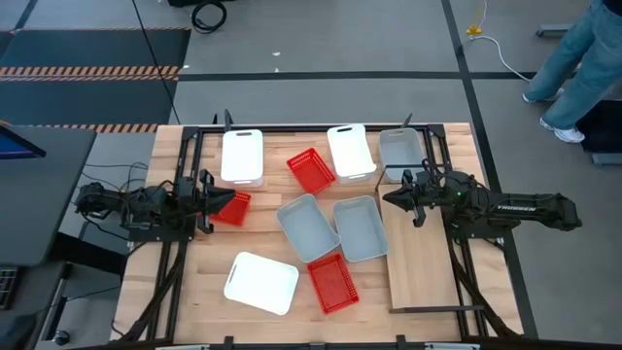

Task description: Stack baskets on shelf by color

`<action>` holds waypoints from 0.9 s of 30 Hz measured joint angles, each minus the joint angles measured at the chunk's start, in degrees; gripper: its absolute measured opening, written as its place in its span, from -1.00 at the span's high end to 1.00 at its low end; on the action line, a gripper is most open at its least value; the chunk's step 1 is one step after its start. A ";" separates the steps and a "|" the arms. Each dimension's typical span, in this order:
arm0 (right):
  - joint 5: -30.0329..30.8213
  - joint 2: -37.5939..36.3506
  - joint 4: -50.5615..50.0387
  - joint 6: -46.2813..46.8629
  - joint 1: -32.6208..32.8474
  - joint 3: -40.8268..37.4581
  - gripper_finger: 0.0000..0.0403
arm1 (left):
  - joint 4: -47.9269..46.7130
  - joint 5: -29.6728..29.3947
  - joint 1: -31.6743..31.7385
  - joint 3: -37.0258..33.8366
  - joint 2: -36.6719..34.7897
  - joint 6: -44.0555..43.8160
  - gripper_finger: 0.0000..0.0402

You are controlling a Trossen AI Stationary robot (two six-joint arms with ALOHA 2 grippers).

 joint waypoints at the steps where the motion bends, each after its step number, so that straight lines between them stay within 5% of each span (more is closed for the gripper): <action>1: 0.00 0.00 0.00 0.00 0.00 0.02 0.94 | 0.00 0.01 0.02 -0.01 0.01 -0.01 0.72; 13: 0.00 0.00 0.00 0.00 0.00 0.02 0.94 | 0.05 0.01 0.02 0.01 0.01 0.00 0.71; 18: 0.00 0.01 0.00 0.02 0.01 0.02 0.94 | 7.94 0.00 0.02 0.50 -0.01 -1.84 0.72; 23: 0.00 0.00 0.00 0.02 0.02 0.00 0.94 | -7.23 4.50 0.00 14.32 4.59 -3.65 0.75; 27: 0.00 0.00 0.02 0.00 0.02 0.00 0.94 | -26.70 1.81 0.20 31.13 16.98 -3.82 0.73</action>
